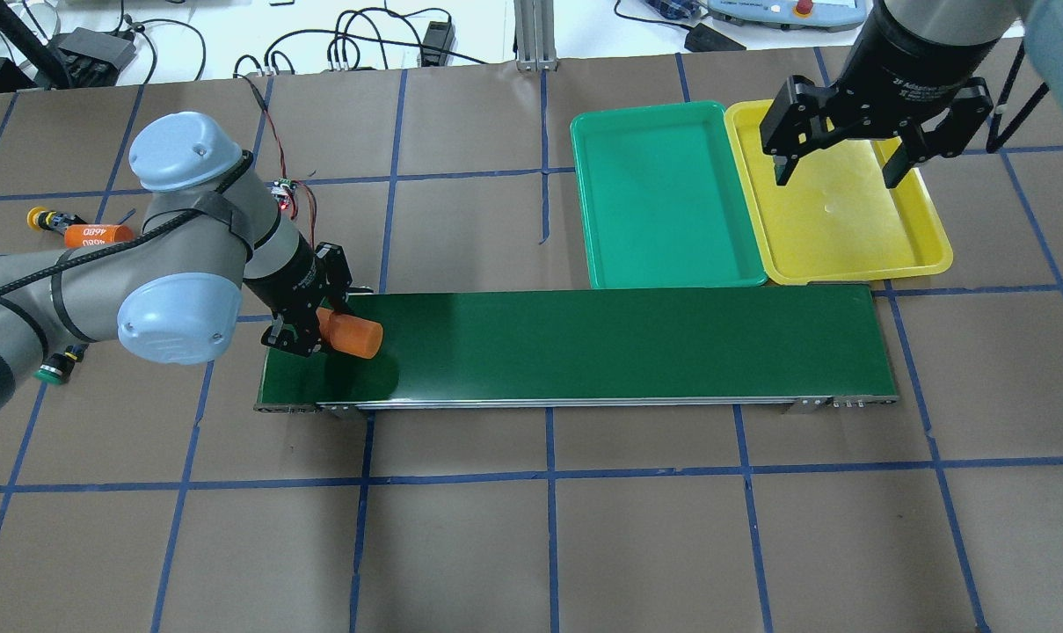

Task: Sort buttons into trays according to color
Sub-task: 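Lift the orange cylinder and set it on the conveyor belt, then move the left gripper back to the second orange cylinder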

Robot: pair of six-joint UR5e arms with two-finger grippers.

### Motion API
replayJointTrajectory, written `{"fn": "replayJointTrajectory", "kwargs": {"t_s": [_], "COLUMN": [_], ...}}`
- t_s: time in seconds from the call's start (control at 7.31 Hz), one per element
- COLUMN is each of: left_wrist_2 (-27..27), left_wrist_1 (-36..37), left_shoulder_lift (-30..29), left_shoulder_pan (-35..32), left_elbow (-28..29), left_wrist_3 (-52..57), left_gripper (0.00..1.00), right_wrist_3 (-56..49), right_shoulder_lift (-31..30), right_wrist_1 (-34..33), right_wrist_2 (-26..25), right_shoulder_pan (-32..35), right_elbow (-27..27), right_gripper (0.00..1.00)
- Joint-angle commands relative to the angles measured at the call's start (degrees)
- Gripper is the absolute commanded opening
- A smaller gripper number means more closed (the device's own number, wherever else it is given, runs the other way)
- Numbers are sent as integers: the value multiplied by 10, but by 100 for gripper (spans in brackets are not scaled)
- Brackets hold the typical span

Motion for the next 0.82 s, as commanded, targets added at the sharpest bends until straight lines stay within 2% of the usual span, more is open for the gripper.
{"fn": "replayJointTrajectory", "kwargs": {"t_s": [0.0, 0.14, 0.27, 0.41, 0.68], "left_wrist_2": [-9, -4, 0, 18, 11], "left_wrist_1": [17, 5, 2, 4, 9], "left_shoulder_lift": [14, 15, 17, 19, -7], "left_shoulder_pan": [12, 19, 21, 69, 253], "left_elbow": [17, 37, 43, 42, 49], "left_wrist_3": [24, 49, 69, 223, 569], "left_gripper": [92, 98, 100, 100, 100], "right_wrist_3": [0, 0, 0, 0, -1], "right_shoulder_lift": [0, 1, 0, 0, 0], "right_wrist_1": [1, 0, 0, 1, 0], "right_wrist_2": [1, 0, 1, 1, 0], "right_shoulder_pan": [0, 0, 0, 0, 0], "right_elbow": [0, 0, 0, 0, 0], "right_gripper": [100, 100, 100, 100, 100]}}
